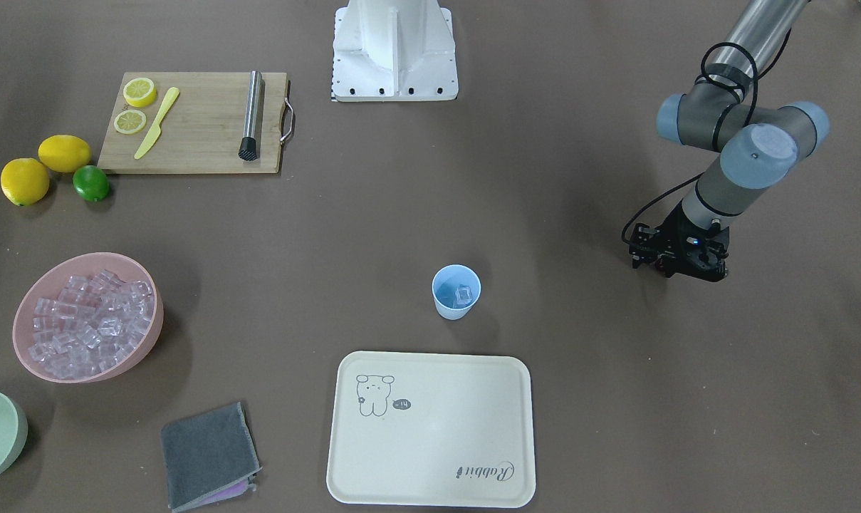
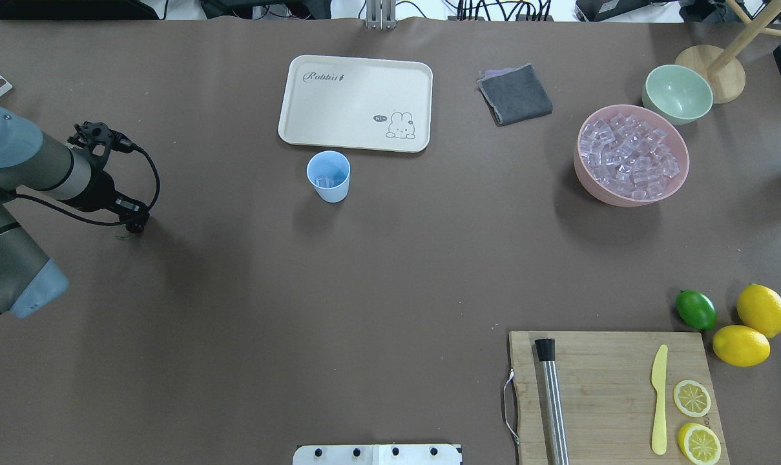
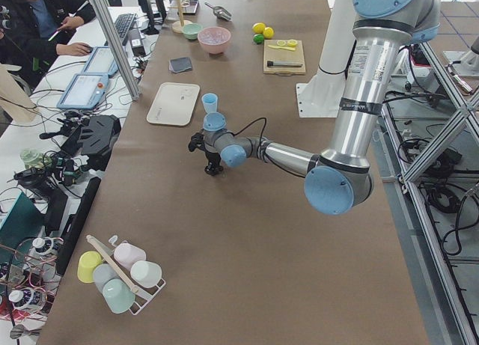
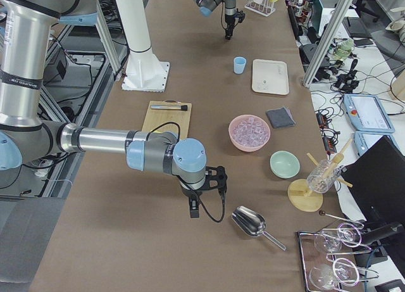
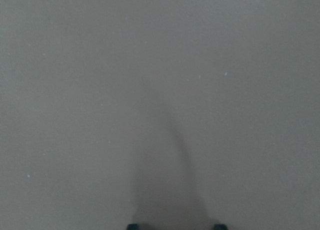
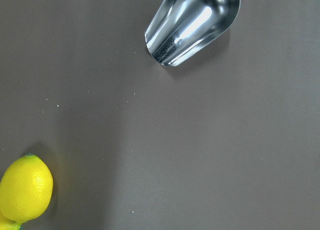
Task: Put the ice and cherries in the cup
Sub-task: 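Lower the left gripper and grasp the dark cherries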
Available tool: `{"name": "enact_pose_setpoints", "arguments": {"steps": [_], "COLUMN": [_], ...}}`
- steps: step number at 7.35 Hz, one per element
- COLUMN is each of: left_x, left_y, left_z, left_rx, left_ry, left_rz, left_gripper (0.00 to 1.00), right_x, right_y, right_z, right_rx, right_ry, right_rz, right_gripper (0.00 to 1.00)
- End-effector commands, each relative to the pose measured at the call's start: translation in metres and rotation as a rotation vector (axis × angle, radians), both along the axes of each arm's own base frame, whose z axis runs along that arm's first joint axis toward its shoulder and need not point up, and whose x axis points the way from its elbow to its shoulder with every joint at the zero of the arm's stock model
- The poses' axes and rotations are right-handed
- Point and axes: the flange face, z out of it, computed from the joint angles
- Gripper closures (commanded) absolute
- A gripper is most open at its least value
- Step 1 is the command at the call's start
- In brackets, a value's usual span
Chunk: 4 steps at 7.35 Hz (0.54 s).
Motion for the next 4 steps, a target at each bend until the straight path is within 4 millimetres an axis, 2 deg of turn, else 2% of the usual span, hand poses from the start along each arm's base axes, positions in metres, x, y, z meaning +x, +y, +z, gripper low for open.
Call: {"name": "enact_pose_setpoints", "arguments": {"steps": [1,2,3,4], "left_x": [-0.012,-0.022,-0.022,-0.024], "left_y": [-0.005,-0.009,-0.010,-0.015], "left_z": [-0.008,-0.009,-0.010,-0.022], "left_rx": [-0.004,-0.009,-0.009,-0.023], "left_ry": [0.021,0.027,0.028,0.021], "left_rz": [0.001,-0.011,-0.011,-0.018], "left_gripper": [0.68,0.68,0.69,0.69], "right_x": [0.000,0.000,0.000,-0.001], "right_y": [0.001,0.003,0.003,0.005], "right_z": [0.000,0.002,0.002,0.003], "right_rx": [-0.003,-0.008,-0.008,-0.011], "right_ry": [0.000,-0.001,-0.002,-0.006], "right_rz": [0.000,0.000,0.002,0.000], "right_gripper": [0.01,0.01,0.01,0.01]}}
